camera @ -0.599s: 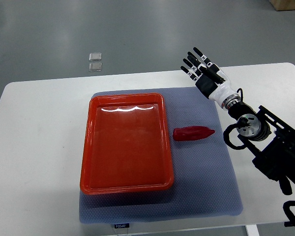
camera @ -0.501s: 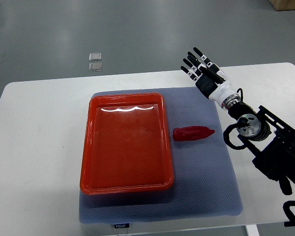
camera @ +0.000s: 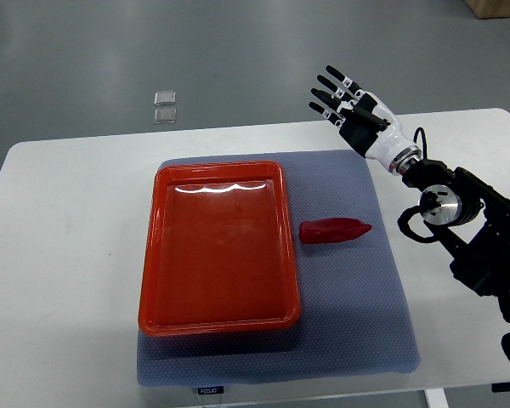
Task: Place red pepper on red tray
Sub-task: 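Reach the right hand down over the red pepper beside the tray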
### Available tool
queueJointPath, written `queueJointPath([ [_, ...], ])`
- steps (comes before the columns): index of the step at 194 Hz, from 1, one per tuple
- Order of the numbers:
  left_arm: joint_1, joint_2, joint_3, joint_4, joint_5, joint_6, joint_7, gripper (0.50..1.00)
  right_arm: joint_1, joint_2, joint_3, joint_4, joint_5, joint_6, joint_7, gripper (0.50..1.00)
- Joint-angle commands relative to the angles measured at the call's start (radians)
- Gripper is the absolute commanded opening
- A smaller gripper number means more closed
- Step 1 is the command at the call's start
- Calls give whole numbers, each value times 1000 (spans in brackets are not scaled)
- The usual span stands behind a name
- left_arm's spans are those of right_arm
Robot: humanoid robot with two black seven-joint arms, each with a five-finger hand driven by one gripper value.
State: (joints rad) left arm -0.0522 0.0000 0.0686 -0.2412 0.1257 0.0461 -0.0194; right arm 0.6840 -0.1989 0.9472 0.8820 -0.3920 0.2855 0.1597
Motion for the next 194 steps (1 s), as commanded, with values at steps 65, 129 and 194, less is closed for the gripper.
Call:
queueJointPath([
  [65, 0, 0, 0, 3, 0, 0, 1, 1000, 358, -387, -723, 276, -493, 67, -97, 913],
  [129, 0, 0, 0, 0, 0, 0, 1, 1000, 338, -379, -783, 361, -501, -12, -103, 911],
  [194, 0, 0, 2, 0, 0, 0, 1, 1000, 319, -373, -871, 327, -608, -52, -103, 905],
])
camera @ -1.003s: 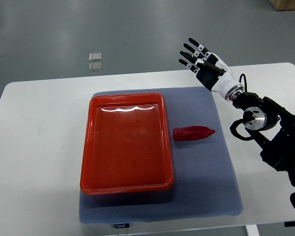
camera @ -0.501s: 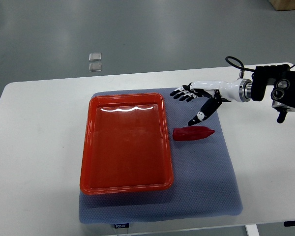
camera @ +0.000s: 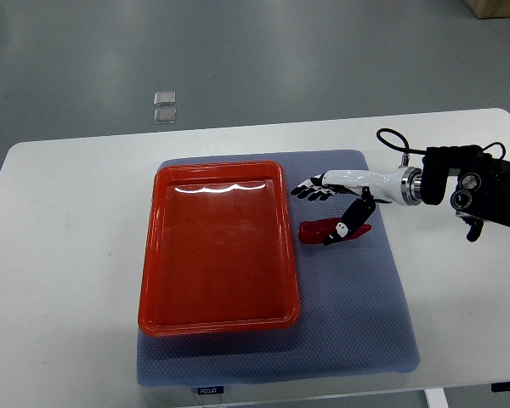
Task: Place red pepper on red tray
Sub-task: 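Reach the right hand down over the red pepper beside the tray, then close the right hand's fingers around the red pepper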
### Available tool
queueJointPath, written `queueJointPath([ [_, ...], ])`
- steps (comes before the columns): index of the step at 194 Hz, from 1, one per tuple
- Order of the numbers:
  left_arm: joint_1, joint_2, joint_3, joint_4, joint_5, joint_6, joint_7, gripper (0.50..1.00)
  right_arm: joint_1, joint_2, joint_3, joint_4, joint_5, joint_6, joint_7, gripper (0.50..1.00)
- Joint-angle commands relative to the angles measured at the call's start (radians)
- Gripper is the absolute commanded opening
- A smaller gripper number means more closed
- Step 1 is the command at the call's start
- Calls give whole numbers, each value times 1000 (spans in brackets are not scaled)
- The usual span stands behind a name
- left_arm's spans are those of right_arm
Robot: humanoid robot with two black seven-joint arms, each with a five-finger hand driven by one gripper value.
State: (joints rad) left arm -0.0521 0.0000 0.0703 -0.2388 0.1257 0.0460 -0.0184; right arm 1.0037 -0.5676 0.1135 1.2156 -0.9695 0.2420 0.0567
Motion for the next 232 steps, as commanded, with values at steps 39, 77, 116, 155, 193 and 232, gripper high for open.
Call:
queueJointPath([
  [39, 0, 0, 0, -2, 0, 0, 0, 1000, 0, -3, -57, -13, -34, -43, -3, 897],
  [77, 0, 0, -1, -2, 0, 0, 0, 1000, 1, 3, -60, -25, -35, -58, -14, 872],
  [116, 0, 0, -1, -2, 0, 0, 0, 1000, 0, 15, -67, -33, -35, -64, -12, 825],
  [155, 0, 0, -1, 0, 0, 0, 0, 1000, 1, 34, -94, -45, -37, -99, -12, 821],
  [193, 0, 0, -1, 1, 0, 0, 0, 1000, -10, 37, -94, -51, -40, -101, -12, 819],
  [232, 0, 0, -1, 3, 0, 0, 0, 1000, -16, 38, -94, -57, -54, -101, -11, 789],
])
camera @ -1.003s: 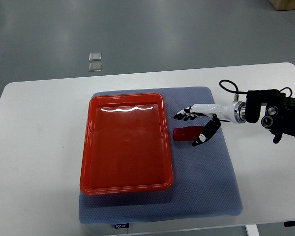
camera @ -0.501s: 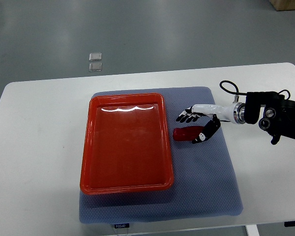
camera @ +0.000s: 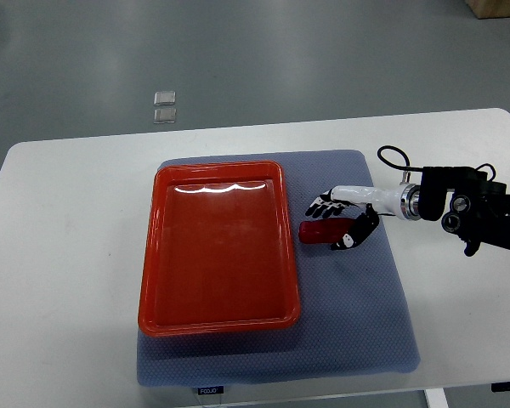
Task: Place red pepper on red tray
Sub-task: 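Close the right hand's fingers around the red pepper, then lift the pepper with the right hand and carry it over the tray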
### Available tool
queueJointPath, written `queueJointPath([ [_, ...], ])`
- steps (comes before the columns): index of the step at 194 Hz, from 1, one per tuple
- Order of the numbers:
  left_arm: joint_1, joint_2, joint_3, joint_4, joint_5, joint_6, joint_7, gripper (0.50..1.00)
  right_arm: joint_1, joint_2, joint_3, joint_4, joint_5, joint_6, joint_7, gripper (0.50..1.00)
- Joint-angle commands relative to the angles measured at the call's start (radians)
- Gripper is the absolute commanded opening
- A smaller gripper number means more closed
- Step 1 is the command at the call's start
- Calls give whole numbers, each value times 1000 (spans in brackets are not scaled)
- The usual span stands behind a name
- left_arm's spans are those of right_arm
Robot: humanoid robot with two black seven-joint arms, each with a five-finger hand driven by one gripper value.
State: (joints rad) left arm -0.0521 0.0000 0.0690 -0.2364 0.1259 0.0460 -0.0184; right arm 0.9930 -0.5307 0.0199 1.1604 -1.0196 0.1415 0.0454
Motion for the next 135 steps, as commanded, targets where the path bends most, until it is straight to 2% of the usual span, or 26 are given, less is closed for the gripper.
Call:
queueJointPath([
  [1, 0, 0, 0, 0, 0, 0, 0, 1000, -5, 2, 0, -2, -4, 0, 1, 787],
  [51, 0, 0, 0, 0, 0, 0, 0, 1000, -11, 8, -8, -7, -4, -10, 4, 750],
  [62, 0, 0, 0, 0, 0, 0, 0, 1000, -11, 8, -11, -8, -11, -10, 5, 701],
  [79, 0, 0, -1, 2, 0, 0, 0, 1000, -14, 8, -15, -8, -33, -20, 8, 541],
  [90, 0, 0, -1, 2, 0, 0, 0, 1000, -16, 8, -15, -8, -40, -20, 8, 500],
  [135, 0, 0, 0, 0, 0, 0, 0, 1000, 6, -40, 15, 1, -22, -14, 8, 500],
])
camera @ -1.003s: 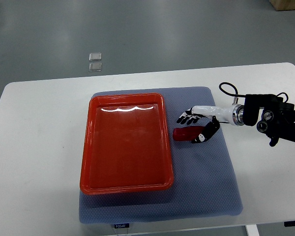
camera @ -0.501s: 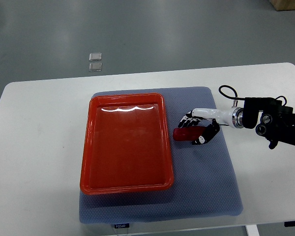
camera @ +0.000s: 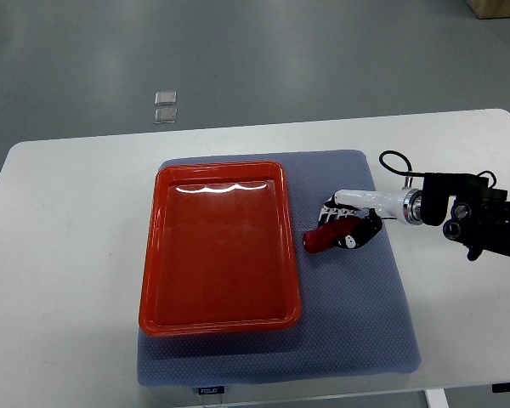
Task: Place red pepper on red tray
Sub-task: 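Lift the pepper with the right hand and carry it over the tray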
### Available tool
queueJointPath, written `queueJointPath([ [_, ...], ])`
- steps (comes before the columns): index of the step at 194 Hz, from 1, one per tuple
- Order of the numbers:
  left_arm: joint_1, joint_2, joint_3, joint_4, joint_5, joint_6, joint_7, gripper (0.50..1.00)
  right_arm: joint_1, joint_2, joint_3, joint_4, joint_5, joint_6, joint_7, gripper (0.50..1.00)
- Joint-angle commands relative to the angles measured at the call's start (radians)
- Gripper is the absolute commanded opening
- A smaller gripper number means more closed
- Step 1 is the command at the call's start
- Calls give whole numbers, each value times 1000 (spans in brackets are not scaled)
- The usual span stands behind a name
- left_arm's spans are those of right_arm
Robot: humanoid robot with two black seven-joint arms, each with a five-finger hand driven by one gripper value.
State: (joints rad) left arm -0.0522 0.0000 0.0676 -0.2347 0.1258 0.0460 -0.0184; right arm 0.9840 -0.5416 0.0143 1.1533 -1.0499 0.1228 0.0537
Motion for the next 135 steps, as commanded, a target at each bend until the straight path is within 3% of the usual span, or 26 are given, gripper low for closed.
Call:
queueJointPath([
  [1, 0, 0, 1, 0, 0, 0, 0, 1000, 21, -32, 24, 11, 8, 5, 0, 500],
  [43, 0, 0, 1, -2, 0, 0, 0, 1000, 143, -101, 38, 68, 65, 38, 0, 500],
  [83, 0, 0, 1, -2, 0, 0, 0, 1000, 249, -77, 35, 69, 123, 80, -3, 500],
  [114, 0, 0, 0, 2, 0, 0, -2, 1000, 306, 48, 16, 46, 229, 87, -12, 500],
  [135, 0, 0, 1, 3, 0, 0, 0, 1000, 331, 182, -22, -35, 237, 77, -25, 500],
])
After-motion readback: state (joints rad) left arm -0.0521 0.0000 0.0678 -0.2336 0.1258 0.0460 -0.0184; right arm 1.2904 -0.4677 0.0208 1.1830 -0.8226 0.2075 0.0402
